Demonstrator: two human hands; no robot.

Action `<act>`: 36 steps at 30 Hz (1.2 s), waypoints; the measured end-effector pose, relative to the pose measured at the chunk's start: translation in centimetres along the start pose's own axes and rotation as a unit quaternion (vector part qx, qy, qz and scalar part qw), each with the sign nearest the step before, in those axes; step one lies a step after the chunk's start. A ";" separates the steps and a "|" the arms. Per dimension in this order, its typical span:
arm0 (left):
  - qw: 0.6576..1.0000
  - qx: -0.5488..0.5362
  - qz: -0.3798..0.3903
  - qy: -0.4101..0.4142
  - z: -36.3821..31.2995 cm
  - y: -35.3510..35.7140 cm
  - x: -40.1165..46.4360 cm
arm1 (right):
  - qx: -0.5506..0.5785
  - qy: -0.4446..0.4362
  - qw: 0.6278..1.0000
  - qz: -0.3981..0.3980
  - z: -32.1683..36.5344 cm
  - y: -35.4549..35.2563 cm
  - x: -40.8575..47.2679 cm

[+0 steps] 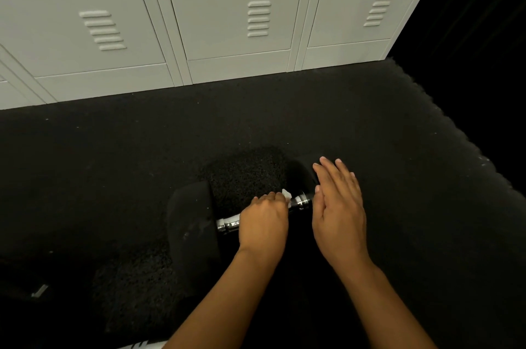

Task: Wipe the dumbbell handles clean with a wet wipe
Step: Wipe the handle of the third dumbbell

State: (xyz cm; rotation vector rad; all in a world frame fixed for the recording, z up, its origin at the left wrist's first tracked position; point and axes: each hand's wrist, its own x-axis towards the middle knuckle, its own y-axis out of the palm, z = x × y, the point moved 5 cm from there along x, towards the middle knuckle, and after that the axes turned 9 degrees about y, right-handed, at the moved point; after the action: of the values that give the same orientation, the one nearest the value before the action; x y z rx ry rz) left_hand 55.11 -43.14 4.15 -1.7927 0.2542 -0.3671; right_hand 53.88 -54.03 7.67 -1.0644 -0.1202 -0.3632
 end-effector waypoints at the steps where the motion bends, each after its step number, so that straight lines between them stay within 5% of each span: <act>1: 1.000 -0.003 0.001 0.002 0.1 0.0 -0.3 | 0.000 0.000 1.000 0.000 0.0 0.0 0.0; 6: 1.000 -0.010 -0.004 0.029 0.4 0.1 -2.5 | 0.007 0.000 1.000 0.006 -0.1 -0.2 -0.2; 10: 0.988 -0.152 0.004 -0.003 0.4 -0.6 -2.7 | 0.064 -0.051 0.996 -0.026 1.7 -1.1 -1.7; 15: 0.929 -0.356 -0.031 -0.100 0.8 -3.4 -4.1 | 0.187 0.038 0.978 0.086 3.6 2.6 -5.6; 18: 0.884 -0.425 -0.054 -0.188 1.2 -4.9 -5.0 | 0.150 0.059 0.974 0.157 3.0 6.0 -7.0; 22: 0.925 -0.358 -0.112 -0.068 1.4 -8.3 -7.4 | 0.009 -0.016 0.990 0.143 3.0 7.6 -6.7; 26: 0.983 -0.115 -0.080 0.117 3.8 -9.2 -9.7 | -0.044 -0.034 0.990 0.130 3.1 7.7 -4.7; 31: 0.994 0.014 0.029 0.108 7.8 -7.1 -11.0 | -0.005 -0.054 0.994 0.092 2.2 7.0 -6.0; 36: 0.992 0.024 0.022 0.119 8.1 -5.8 -11.3 | 0.028 -0.089 0.993 0.076 3.6 6.9 -4.4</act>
State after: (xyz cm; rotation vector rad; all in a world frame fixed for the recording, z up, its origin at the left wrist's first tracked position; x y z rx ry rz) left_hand 47.63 -30.32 6.65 -1.6930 0.4478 -0.5511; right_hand 52.43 -46.82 2.46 -1.0416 -0.2062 -0.1254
